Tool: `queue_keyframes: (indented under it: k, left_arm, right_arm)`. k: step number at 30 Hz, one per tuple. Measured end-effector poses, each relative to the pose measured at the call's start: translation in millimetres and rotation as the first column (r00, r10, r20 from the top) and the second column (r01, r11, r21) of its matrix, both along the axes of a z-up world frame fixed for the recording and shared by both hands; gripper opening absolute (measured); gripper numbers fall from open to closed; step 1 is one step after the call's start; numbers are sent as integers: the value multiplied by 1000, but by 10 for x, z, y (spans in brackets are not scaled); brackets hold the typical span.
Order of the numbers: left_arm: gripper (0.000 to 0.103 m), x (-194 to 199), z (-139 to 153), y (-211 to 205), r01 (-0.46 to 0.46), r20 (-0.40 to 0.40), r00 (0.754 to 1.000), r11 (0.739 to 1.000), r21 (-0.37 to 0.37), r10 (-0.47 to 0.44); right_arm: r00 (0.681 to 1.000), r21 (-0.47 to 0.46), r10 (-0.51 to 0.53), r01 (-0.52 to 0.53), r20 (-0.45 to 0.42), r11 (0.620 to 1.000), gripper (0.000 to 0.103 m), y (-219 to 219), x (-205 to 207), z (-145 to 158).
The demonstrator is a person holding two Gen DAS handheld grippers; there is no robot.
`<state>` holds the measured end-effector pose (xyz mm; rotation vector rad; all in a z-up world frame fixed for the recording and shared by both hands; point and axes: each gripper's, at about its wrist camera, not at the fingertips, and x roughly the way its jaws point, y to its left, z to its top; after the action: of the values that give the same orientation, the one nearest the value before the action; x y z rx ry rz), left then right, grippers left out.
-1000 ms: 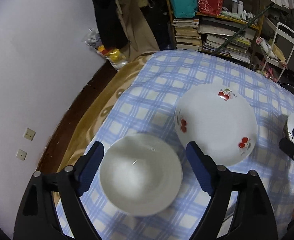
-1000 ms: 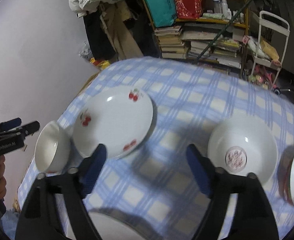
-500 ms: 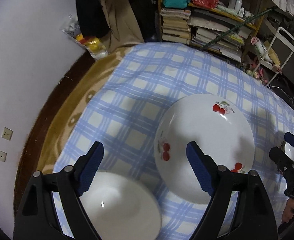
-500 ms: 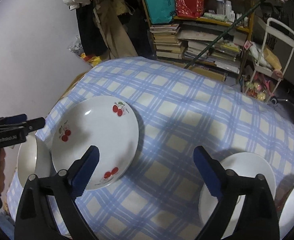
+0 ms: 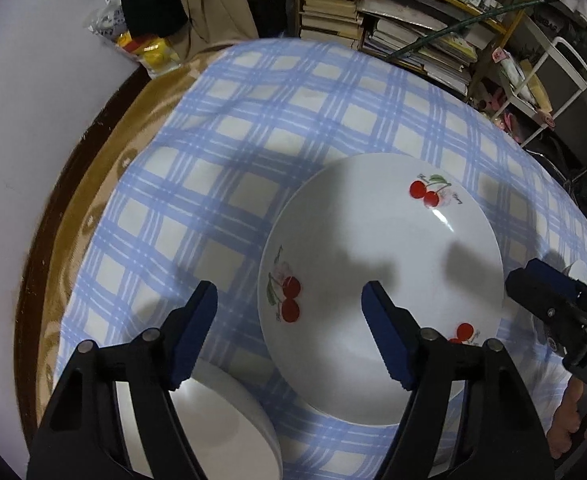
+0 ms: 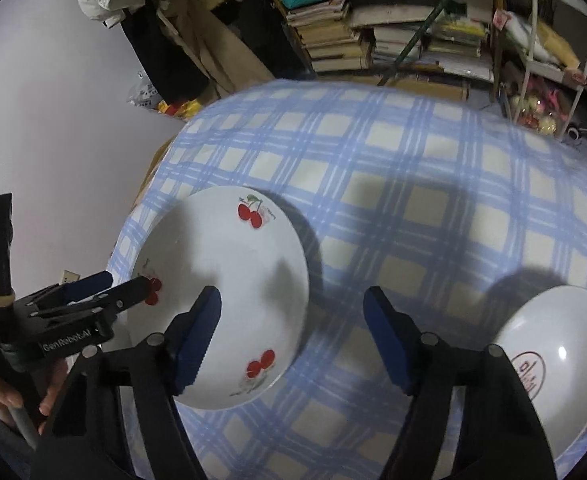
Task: Organize plates and bowls
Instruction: 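Move both tools to another cherry plate and pinch its rim, then lift the second cherry plate off the cloth with both tools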
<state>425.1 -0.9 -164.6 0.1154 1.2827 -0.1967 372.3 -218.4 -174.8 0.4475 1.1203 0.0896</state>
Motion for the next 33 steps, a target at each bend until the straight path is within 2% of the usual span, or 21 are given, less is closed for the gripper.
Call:
queue_keyframes:
  k: [2,4,5,6,7,8,10,13,15,20,23,25,30,33]
  left_arm:
    - [69,23,-39,31,-17,-12,1000,1000,-13,17]
    - [60,38,-70,45,-35,-22,999,999,-29,35]
    - [56,44,-83,46,-41,-24,999,998,-37,40]
    - [52,50,-97,39,-48,-27,999,998,-45,47]
    - [40,63,-118,39,-65,-38,997,997,-46,63]
    - [36,70,-130,43,-83,-51,996,995,-55,80]
    - [34,69,-122,52,-109,-38,993,993,-52,108]
    - [26,66,-143,73,-125,-30,992,992,-31,124]
    - [26,60,-139,85,-128,-40,991,991,-32,127]
    - [24,2,-105,81,-113,-50,993,993,-33,111]
    - [19,-60,-32,71,-104,-34,994,994,-43,103]
    - [16,-115,49,60,-93,-12,996,995,-44,92]
    - [16,-267,302,30,-56,38,998,997,-62,59]
    - [16,-356,437,30,-64,56,996,996,-70,68]
  right_arm:
    - [1000,-11,11,-11,-19,1000,75,43,45,-40]
    - [999,-42,25,-27,-42,999,65,90,105,-96]
    - [997,-51,40,-43,-64,998,55,117,144,-141]
    - [995,-49,48,-52,-84,997,50,135,174,-184]
    - [994,-39,57,-61,-95,997,50,156,205,-229]
    - [994,-34,65,-68,-92,997,47,174,227,-256]
    - [993,-47,76,-80,-85,996,30,204,257,-309]
    - [991,-46,88,-93,-103,995,21,199,295,-380]
    - [991,-32,92,-96,-101,995,15,168,287,-361]
    - [986,-76,152,-157,-70,985,14,191,194,-199]
    - [987,-76,142,-148,-77,986,14,147,148,-149]
    - [989,-68,130,-135,-65,989,13,99,107,-81]
    - [992,-29,122,-123,-35,992,12,-4,9,108]
    - [993,-11,117,-117,-16,993,11,-59,-85,243]
